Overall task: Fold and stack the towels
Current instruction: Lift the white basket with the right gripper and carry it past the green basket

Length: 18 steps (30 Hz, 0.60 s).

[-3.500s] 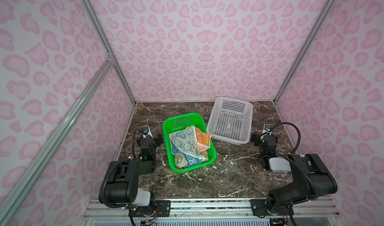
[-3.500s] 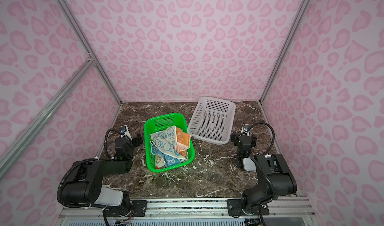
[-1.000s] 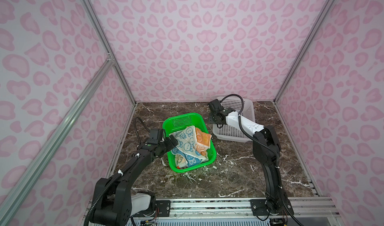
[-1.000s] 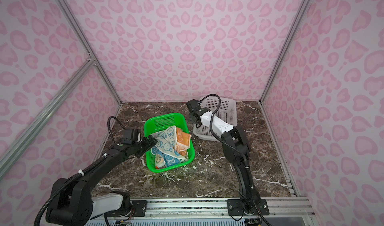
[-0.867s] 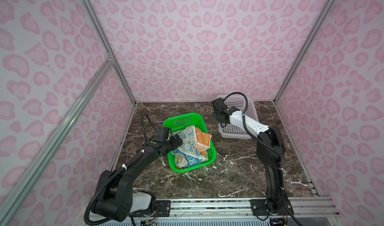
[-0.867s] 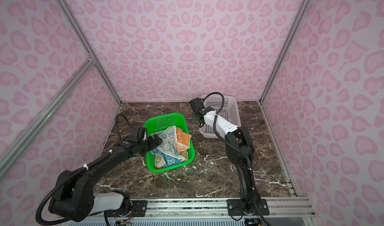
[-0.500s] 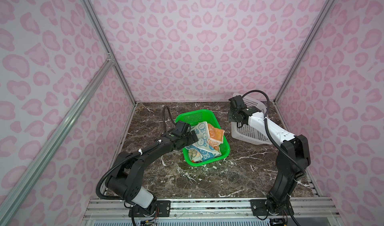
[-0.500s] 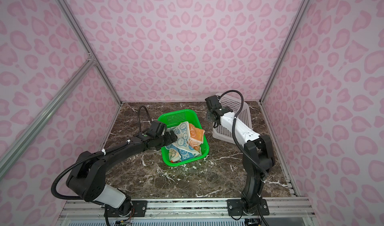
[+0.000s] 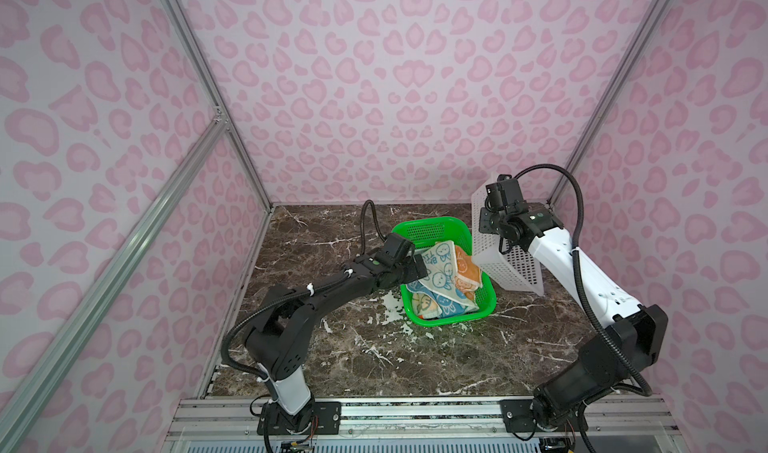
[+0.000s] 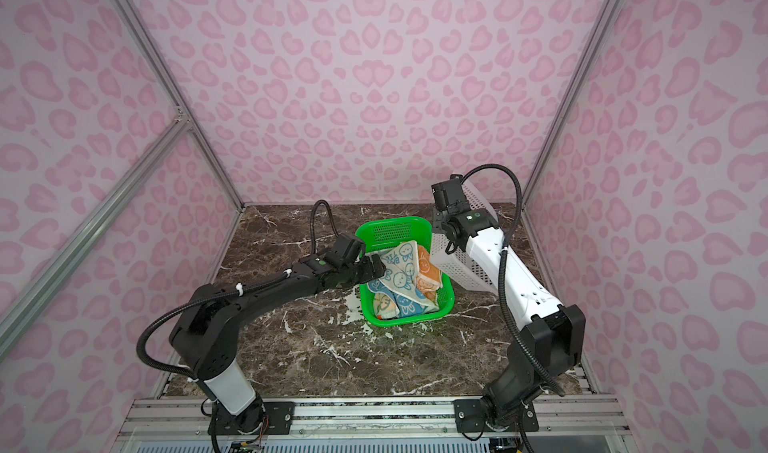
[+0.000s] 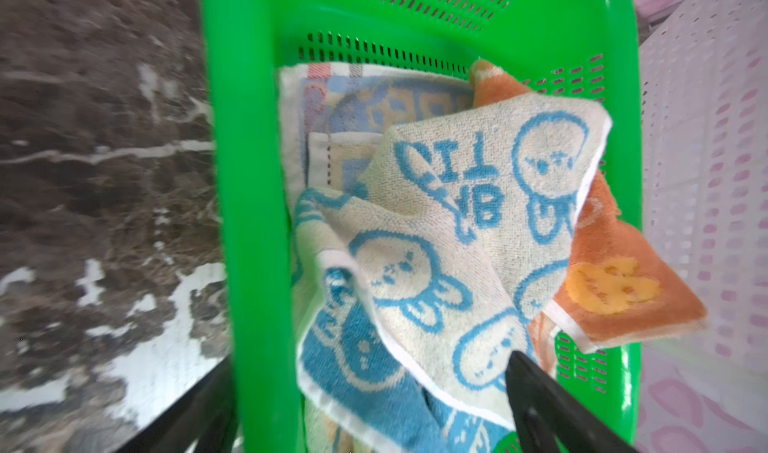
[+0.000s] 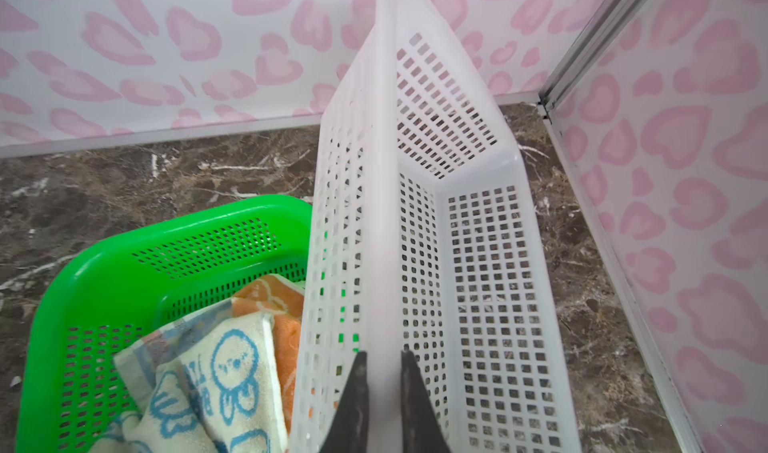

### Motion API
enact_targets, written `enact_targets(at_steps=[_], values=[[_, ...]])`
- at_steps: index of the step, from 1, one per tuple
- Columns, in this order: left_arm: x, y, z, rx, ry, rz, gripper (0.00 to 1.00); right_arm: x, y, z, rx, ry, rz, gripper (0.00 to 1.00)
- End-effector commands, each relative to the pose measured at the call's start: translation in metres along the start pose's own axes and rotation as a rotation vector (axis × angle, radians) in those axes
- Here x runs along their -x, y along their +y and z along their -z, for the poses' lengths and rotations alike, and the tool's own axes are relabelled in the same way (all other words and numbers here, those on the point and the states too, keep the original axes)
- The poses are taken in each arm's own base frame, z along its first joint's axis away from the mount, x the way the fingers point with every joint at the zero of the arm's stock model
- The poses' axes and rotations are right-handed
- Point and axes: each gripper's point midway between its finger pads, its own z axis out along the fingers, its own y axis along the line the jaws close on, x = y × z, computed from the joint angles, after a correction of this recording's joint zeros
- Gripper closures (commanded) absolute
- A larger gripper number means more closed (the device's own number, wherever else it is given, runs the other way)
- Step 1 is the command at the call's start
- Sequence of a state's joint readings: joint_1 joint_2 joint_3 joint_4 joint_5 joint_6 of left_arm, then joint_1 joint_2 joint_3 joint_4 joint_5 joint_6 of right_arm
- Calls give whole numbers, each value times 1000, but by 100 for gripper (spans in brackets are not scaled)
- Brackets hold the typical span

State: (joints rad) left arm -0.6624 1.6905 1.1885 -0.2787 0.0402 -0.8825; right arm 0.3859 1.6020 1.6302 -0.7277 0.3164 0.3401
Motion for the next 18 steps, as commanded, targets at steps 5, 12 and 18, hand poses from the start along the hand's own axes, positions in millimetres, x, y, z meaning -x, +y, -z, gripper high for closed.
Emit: enact_targets(at_steps=[5,12,18], values=[[36,48,70,-36,-92,113,3,35,73,43,64,-142,144,100],[60,100,139,-133,-179,333,2,32,202,101,288,-298,348,100],[52,157,169,-159,-249,523,3,-9,304,147,477,-386,514,100]])
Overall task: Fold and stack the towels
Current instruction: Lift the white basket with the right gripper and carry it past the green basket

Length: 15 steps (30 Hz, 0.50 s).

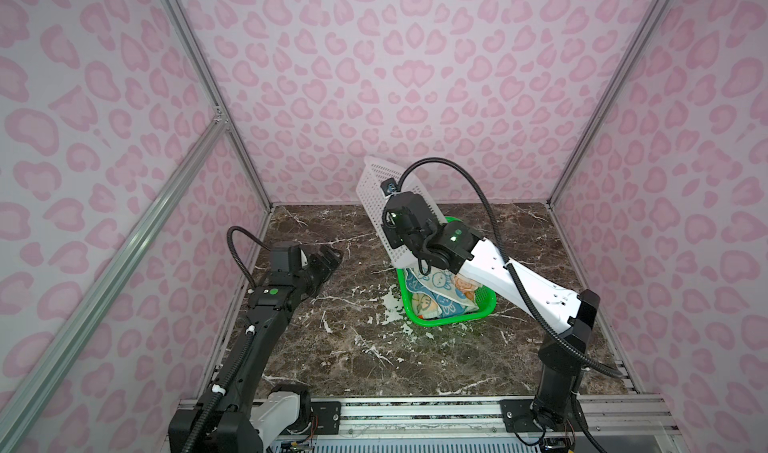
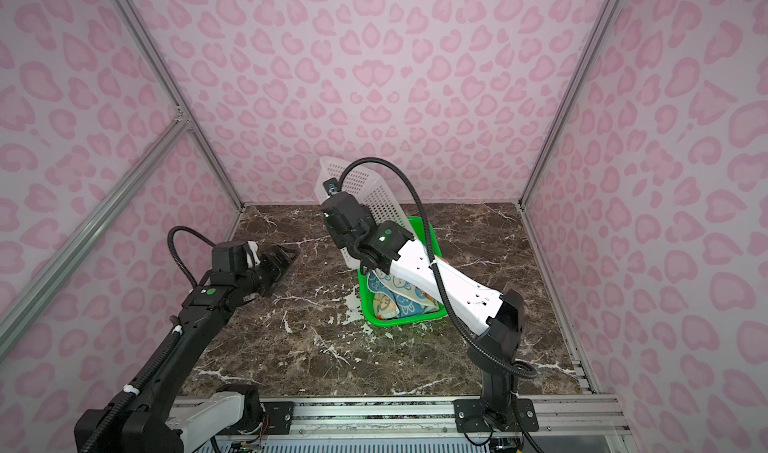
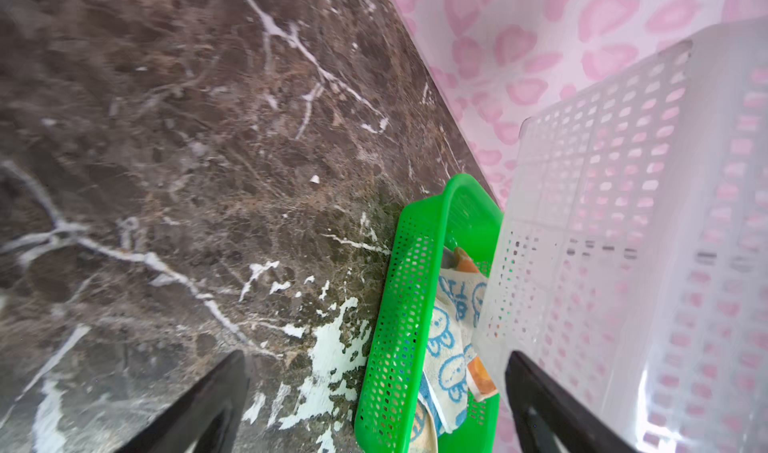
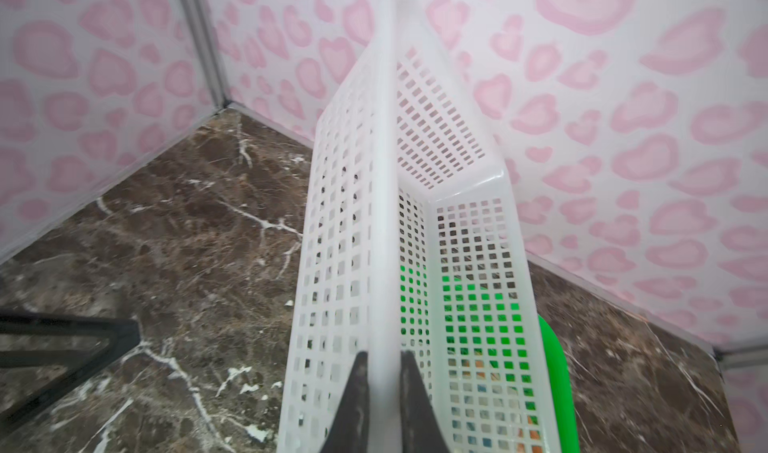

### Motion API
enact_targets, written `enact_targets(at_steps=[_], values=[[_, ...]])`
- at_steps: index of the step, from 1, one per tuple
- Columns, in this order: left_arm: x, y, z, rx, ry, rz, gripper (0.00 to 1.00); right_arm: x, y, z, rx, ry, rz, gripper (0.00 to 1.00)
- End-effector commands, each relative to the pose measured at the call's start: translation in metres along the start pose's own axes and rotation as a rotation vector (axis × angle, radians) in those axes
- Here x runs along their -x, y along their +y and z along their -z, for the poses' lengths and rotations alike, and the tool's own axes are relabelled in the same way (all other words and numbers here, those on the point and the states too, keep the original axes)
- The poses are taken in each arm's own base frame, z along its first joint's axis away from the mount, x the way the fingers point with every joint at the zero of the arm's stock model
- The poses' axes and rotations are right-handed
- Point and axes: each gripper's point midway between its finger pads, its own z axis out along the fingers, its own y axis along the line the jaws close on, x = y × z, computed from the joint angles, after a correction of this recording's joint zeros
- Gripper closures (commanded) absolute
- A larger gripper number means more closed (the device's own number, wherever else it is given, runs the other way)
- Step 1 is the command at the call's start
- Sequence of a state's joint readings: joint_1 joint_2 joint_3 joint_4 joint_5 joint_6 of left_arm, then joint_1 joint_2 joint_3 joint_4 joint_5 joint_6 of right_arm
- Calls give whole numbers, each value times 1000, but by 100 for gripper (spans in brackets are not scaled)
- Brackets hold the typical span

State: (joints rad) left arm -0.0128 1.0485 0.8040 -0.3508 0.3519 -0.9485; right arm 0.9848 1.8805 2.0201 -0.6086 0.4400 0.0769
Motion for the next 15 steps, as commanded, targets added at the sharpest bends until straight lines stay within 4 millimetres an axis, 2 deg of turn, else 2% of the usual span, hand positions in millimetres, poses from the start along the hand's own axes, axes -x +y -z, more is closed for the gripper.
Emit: enact_targets(at_steps=[1,4,9,13,15], values=[[-6,16,15,-26,25,79,2,25,41,0,52,-96,68,100],[1,39,31,-31,-20,167,2,23,73,-10,111,-79,97,100],[12,61,52,-35,-82,244,2,13,126,-24,244,-70,130,100],[17,71,61,-64,-96,297,2,-2,145,-50,300,-23,98,100],[20,77,63,-61,-106,312,2,-2,153,-54,339,-23,71,100]])
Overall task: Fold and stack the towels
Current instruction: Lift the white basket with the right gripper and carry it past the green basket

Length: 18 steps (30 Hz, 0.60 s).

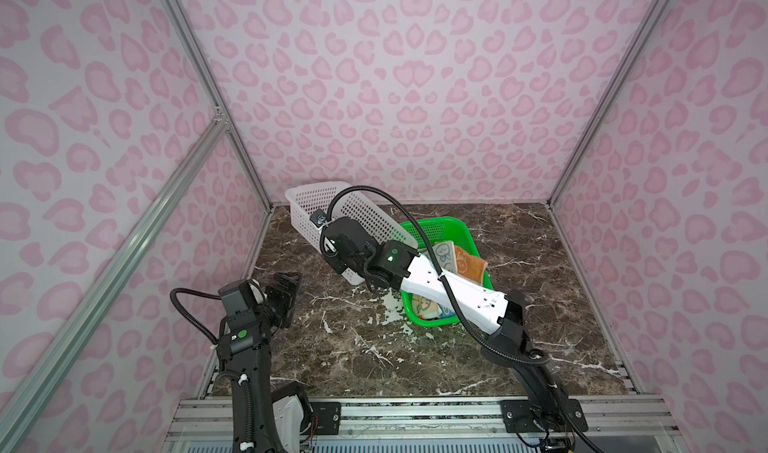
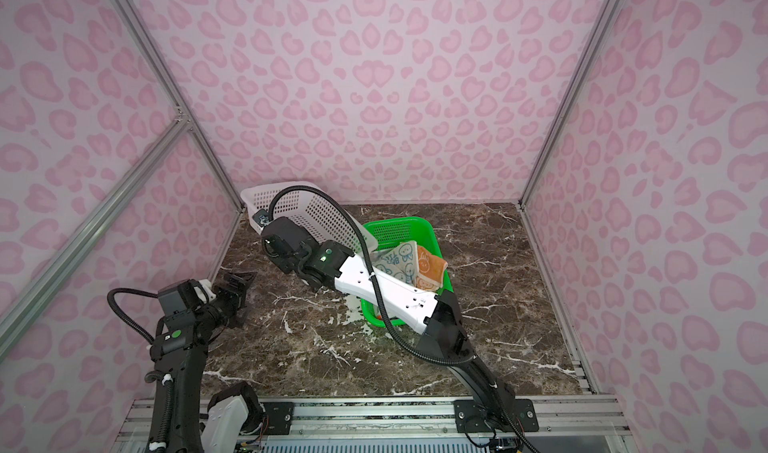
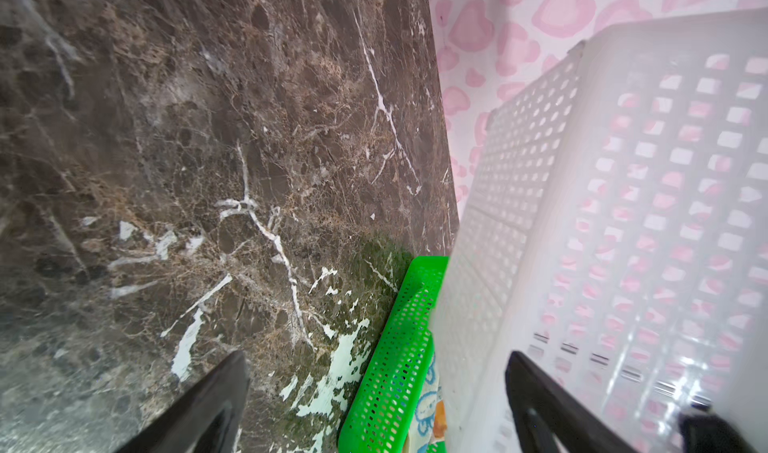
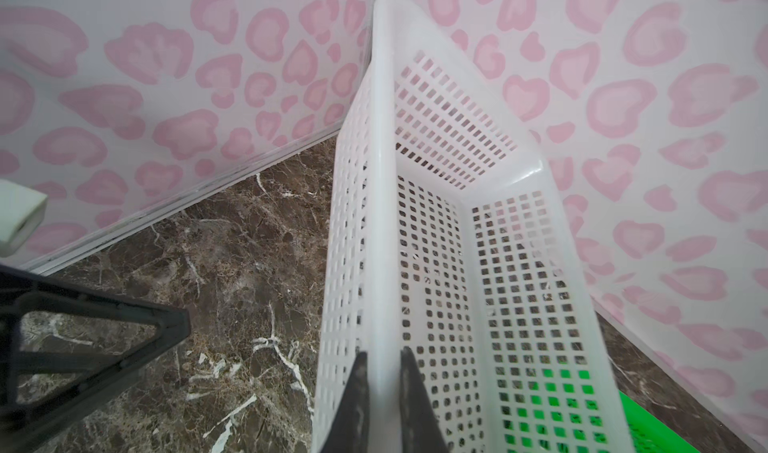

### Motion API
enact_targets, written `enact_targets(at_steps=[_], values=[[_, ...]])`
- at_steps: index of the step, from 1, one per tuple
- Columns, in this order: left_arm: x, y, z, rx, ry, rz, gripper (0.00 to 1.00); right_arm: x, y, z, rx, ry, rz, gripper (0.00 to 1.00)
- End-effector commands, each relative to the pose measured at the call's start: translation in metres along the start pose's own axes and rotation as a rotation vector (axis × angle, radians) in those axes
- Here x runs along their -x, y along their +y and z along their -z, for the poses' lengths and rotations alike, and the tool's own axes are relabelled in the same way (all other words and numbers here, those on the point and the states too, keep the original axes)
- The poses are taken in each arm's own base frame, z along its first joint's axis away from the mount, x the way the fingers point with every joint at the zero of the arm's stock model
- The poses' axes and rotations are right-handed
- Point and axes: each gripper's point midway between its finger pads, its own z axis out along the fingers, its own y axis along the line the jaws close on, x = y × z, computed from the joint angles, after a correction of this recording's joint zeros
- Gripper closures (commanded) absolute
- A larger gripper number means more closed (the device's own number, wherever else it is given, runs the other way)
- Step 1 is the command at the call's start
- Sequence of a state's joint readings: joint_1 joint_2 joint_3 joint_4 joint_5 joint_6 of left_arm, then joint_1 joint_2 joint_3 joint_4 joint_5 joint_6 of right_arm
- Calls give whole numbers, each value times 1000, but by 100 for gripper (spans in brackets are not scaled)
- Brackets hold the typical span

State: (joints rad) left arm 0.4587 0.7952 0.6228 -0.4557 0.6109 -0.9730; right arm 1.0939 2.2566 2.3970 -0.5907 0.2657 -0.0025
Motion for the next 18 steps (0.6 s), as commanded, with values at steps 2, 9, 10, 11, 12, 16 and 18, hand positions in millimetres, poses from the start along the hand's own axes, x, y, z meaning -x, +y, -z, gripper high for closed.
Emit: enact_targets(at_steps=[2,9,10,11,12,16,18], values=[[-7,4,3,-17,46,10,2,-13,16,-27,80,24,-65,100],[-9,14,7,4,23,4,2,-59,9,-70,99,127,-117,100],[-9,14,8,7,15,0,2,-66,9,-74,108,142,-122,100],[-8,14,9,8,11,-2,2,-74,10,-78,122,158,-131,100],[-8,14,9,9,8,-6,2,-80,11,-82,131,170,-142,100],[-5,7,13,-2,-4,-23,2,-100,18,-91,174,202,-181,79],[-3,2,15,-9,-10,-43,3,-107,20,-95,182,217,-190,74]])
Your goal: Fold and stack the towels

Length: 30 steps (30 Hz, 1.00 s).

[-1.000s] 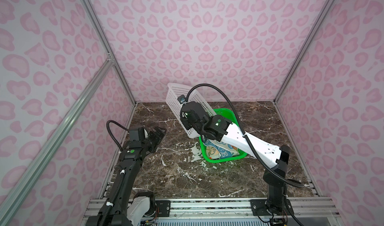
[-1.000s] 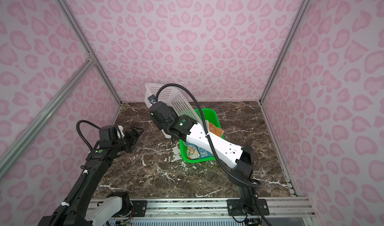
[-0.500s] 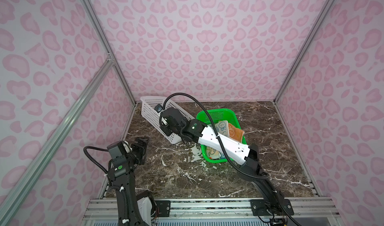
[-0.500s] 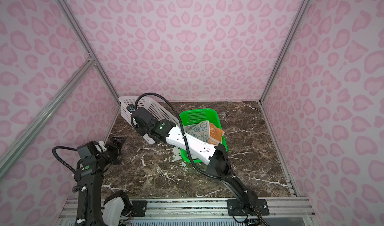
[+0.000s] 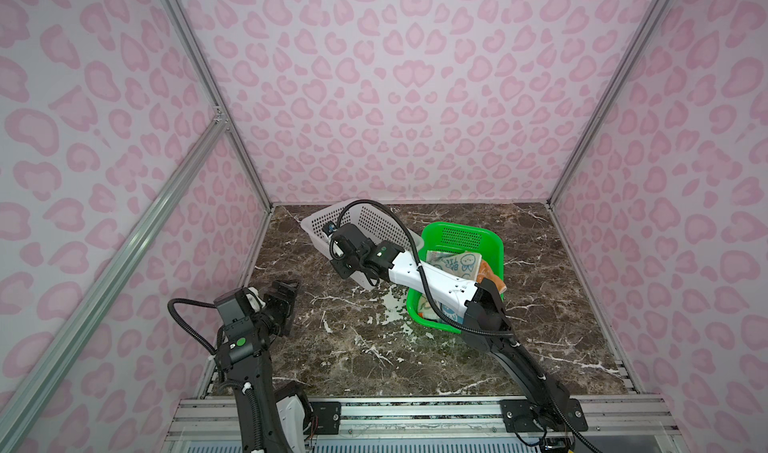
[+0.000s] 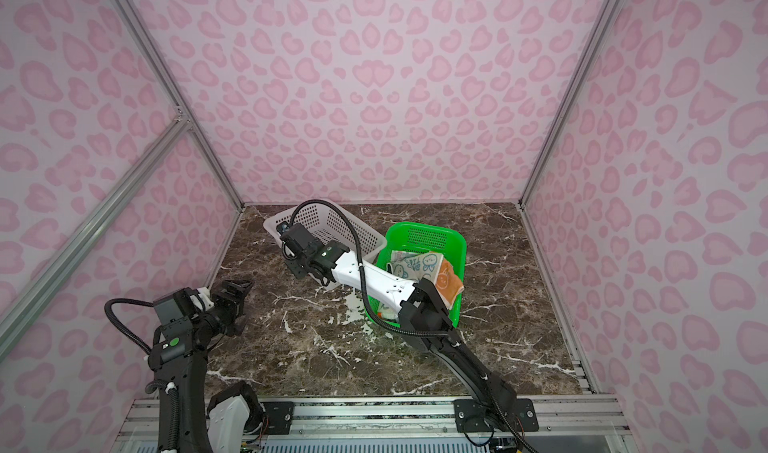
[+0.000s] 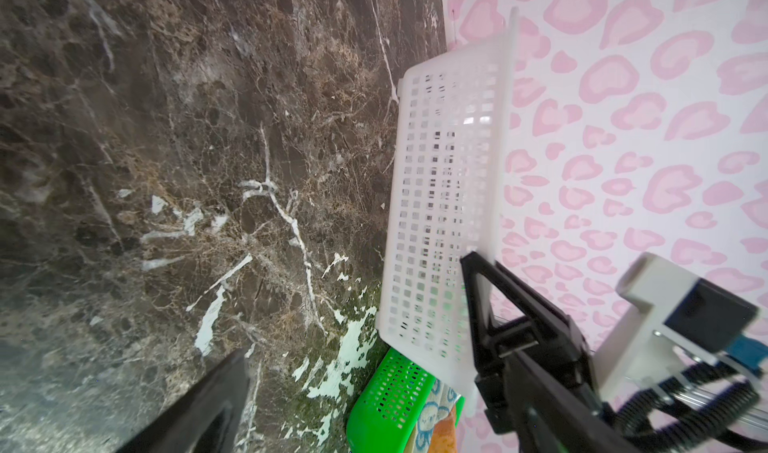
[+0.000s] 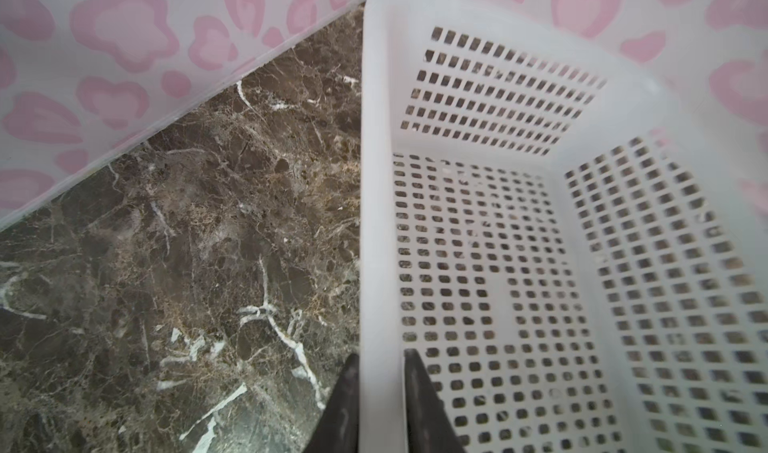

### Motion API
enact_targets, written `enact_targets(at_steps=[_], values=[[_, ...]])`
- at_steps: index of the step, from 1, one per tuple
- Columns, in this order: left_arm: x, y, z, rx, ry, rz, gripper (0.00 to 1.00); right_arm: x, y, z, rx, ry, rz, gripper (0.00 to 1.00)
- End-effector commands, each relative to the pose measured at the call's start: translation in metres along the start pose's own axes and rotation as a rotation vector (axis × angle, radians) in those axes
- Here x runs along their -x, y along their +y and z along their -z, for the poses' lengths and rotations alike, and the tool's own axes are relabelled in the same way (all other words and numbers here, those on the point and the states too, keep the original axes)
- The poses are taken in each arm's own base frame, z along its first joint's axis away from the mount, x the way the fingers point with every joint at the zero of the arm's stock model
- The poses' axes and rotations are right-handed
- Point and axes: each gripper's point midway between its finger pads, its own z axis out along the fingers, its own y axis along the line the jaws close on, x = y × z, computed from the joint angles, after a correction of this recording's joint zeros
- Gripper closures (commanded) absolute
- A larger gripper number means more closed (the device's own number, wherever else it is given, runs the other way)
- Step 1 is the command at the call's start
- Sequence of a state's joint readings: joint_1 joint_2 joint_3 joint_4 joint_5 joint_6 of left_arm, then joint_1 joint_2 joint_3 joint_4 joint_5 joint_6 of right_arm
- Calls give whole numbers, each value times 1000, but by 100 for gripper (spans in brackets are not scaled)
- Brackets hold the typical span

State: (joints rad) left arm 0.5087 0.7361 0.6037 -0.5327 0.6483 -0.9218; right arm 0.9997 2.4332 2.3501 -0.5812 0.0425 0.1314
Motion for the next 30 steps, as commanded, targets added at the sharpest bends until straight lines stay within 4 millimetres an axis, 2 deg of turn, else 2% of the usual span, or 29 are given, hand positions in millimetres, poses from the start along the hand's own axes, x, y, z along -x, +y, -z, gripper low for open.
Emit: enact_targets(at_steps=[1,6,9,11,13,16,21,23,26,30], values=[[4,-11,5,-18,-16,-49,2,-4,11,-11,63,-5,-54,72],[4,-21,4,-44,-10,-79,2,-2,9,-6,82,4,-74,47],[3,-33,2,-60,2,-134,2,11,-3,15,74,-8,-105,28],[-9,-43,-5,-60,56,-183,3,22,-17,38,49,-29,-136,17],[-15,-52,-12,-50,87,-235,2,29,-36,64,1,-58,-164,0],[-28,-59,-29,-1,146,-323,2,25,-75,107,-72,-85,-249,0],[-36,-46,-58,93,227,-368,3,-18,-145,173,-178,-112,-393,0],[-36,-42,-71,138,242,-390,2,-46,-174,195,-249,-126,-446,0],[-37,-42,-89,186,253,-411,2,-81,-206,221,-277,-140,-532,0],[-41,-49,-116,233,264,-453,2,-113,-230,245,-316,-151,-591,0]])
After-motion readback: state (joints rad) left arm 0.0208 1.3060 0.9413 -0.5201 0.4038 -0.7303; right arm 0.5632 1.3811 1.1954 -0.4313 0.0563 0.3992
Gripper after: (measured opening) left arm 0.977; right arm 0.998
